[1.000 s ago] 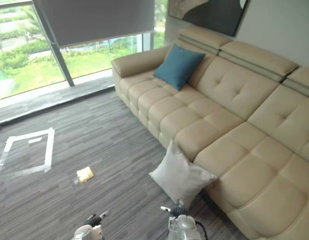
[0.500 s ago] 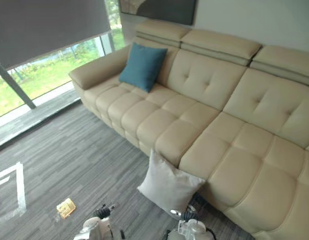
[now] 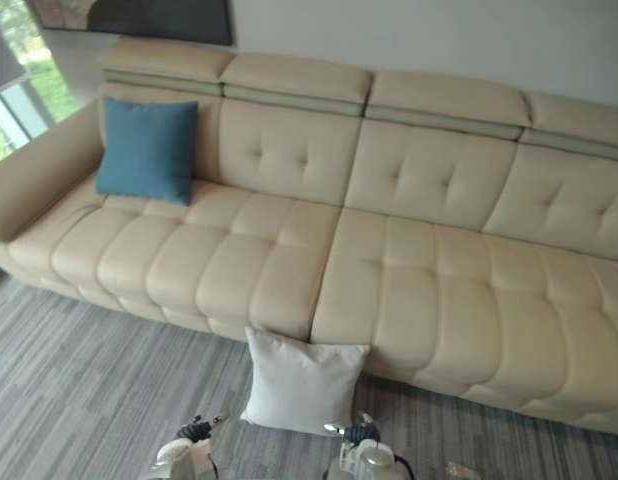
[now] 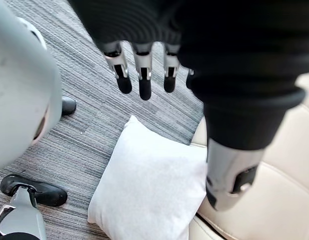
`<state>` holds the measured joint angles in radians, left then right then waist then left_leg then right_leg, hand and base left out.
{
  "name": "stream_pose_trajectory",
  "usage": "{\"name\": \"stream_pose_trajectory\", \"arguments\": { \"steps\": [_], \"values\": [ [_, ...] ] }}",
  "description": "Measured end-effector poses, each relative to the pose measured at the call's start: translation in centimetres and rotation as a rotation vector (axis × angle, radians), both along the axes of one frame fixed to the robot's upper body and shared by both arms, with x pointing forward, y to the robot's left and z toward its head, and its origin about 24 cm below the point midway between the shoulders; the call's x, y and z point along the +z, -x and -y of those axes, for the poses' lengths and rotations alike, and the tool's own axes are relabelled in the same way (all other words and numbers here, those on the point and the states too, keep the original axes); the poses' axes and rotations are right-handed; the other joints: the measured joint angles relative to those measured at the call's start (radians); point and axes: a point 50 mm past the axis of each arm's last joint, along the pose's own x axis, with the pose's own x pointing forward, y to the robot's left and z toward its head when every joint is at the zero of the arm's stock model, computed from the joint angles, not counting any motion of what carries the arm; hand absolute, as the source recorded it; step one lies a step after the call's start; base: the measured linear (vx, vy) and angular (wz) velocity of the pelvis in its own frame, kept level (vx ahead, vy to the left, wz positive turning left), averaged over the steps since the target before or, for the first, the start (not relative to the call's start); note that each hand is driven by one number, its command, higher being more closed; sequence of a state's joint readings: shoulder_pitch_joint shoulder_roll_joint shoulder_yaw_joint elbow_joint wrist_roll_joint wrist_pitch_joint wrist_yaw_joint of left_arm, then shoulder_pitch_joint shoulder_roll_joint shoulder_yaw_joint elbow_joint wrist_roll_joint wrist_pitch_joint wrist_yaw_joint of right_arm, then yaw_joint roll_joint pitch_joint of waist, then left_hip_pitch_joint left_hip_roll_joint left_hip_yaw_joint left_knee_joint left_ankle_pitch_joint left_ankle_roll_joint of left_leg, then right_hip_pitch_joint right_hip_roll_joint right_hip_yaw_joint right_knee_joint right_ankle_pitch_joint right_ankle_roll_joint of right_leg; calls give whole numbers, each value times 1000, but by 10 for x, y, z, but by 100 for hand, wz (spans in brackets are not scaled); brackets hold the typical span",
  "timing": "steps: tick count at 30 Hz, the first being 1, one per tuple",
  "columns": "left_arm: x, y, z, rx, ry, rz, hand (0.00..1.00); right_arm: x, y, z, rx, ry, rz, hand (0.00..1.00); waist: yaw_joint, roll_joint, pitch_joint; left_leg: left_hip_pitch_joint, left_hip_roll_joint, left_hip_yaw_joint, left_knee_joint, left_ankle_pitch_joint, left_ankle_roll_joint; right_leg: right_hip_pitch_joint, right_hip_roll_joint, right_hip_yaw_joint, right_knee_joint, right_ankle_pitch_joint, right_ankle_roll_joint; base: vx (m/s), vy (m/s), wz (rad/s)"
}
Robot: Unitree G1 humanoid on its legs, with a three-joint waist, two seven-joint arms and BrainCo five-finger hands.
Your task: Pick up cushions and gather them together orderly.
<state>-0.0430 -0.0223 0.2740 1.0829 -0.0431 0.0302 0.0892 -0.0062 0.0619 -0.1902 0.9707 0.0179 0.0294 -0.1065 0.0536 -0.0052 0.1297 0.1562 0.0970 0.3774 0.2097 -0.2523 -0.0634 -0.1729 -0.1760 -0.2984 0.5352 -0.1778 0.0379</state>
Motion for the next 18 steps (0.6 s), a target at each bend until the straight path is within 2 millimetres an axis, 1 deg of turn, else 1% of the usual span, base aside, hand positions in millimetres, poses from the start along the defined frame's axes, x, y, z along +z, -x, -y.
{"name": "stream_pose_trajectory", "arguments": {
  "steps": [1,2,3,4,6,8,10,11,12,13,14,15,16,17,18],
  "values": [
    [0,-1,1,-10,-1,0,0,0,0,1,-1,2,0,0,0,0,0,3,0,15,-9,0,0,-1,-5,-49,-11,-8,-8,87,-76,-51],
    [0,-1,2,-21,0,-1,0,0,-1,2,0,7,1,0,0,1,-1,5,1,26,-18,1,-2,-3,-4,-66,-21,-10,-11,74,-100,-53],
    [0,-2,3,-25,3,-3,0,1,-4,3,2,12,7,0,-1,13,3,3,4,32,-25,4,-6,-3,7,-68,-31,-10,-15,58,-97,-43],
    [-1,-1,6,-32,7,-8,0,2,-5,7,0,22,9,0,-10,25,2,2,4,32,-27,6,-10,2,17,-64,-50,-13,-35,57,-96,-33],
    [-1,-1,15,-37,31,-9,0,2,-3,15,-20,36,3,0,-13,37,0,8,1,22,-20,22,-13,38,26,-63,-103,-24,-53,55,-91,-11],
    [-1,-3,16,-37,35,-2,0,0,0,17,-31,39,-6,0,-13,34,2,-4,13,18,47,28,-16,83,36,-64,-150,-24,-53,31,-91,4],
    [1,-6,15,-38,31,16,0,0,3,18,-34,40,-12,0,-10,24,8,-51,39,-8,192,28,-17,124,44,-62,-192,-23,-54,-35,-72,-1],
    [2,-6,15,-36,30,20,0,-1,4,18,-34,40,-14,0,-3,17,13,-73,52,-16,250,27,-17,131,50,-53,-197,-22,-55,-71,-47,-17],
    [2,-6,14,-33,27,25,0,-1,5,18,-35,42,-17,0,4,17,13,-107,66,-42,322,22,-16,137,58,-38,-207,-22,-55,-54,-12,-29],
    [2,-6,13,-28,23,33,0,-1,5,19,-35,46,-16,0,4,21,12,-128,68,-85,354,0,-8,137,70,-21,-216,-23,-55,-38,32,-39],
    [3,-6,12,-27,23,35,0,-1,5,20,-36,49,-16,0,3,22,11,-137,67,-123,348,-20,2,129,79,-8,-220,-21,-53,-26,43,-39],
    [3,-6,12,-26,22,37,0,-1,4,20,-36,50,-15,0,4,21,11,-147,67,-151,333,-30,1,120,85,2,-220,-20,-51,-31,69,-45],
    [4,-8,11,-25,19,43,0,0,2,20,-37,53,-9,0,5,17,14,-162,63,-189,295,-39,17,110,89,21,-220,-20,-50,-17,103,-48],
    [5,-9,10,-23,15,51,0,1,1,20,-37,55,-7,0,6,11,17,-179,55,-218,257,-39,18,99,86,44,-209,-18,-52,-10,126,-50],
    [5,-9,9,-23,14,52,0,1,0,20,-35,59,-7,0,6,11,18,-191,48,-243,223,-36,17,86,83,57,-195,-17,-48,-19,216,-66]
  ]
}}
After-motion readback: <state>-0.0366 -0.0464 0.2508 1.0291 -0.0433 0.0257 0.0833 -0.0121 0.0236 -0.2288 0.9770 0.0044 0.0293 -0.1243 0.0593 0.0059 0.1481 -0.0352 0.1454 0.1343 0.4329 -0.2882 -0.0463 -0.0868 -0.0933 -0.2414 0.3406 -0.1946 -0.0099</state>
